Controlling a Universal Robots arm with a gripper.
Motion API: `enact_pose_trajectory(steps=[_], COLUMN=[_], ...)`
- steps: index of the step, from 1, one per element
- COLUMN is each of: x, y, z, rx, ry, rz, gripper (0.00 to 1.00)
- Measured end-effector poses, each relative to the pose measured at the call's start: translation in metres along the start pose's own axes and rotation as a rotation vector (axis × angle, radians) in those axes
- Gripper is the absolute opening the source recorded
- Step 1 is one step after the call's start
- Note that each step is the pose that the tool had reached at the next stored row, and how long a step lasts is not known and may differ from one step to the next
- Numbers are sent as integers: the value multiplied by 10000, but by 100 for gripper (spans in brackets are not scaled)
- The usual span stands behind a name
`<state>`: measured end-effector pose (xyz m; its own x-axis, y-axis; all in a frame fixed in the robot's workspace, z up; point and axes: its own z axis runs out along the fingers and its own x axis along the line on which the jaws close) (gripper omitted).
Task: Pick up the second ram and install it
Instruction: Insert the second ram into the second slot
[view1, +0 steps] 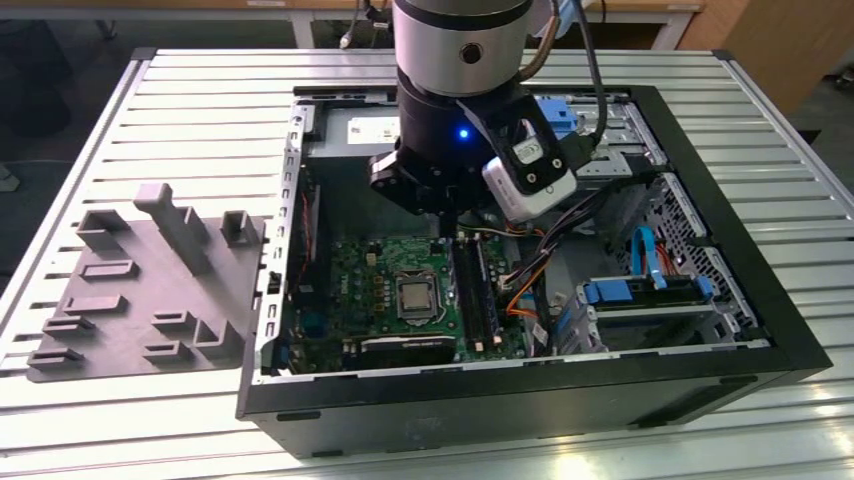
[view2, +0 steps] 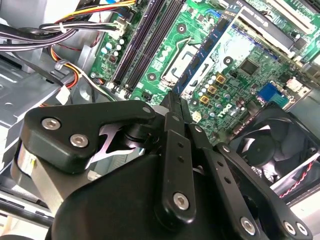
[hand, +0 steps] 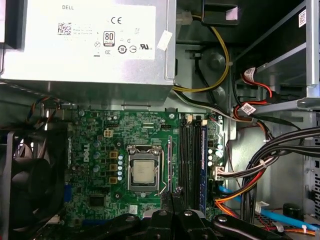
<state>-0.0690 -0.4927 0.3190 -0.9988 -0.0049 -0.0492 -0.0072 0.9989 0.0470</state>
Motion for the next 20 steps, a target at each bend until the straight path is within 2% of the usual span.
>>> enact_pose_trajectory(steps=[9,20], x=[-44,-70], y=[-1,-3], z=[18,74], rx=[-7,-8], ry=[0,0], rz=[0,-1], gripper=[11,11])
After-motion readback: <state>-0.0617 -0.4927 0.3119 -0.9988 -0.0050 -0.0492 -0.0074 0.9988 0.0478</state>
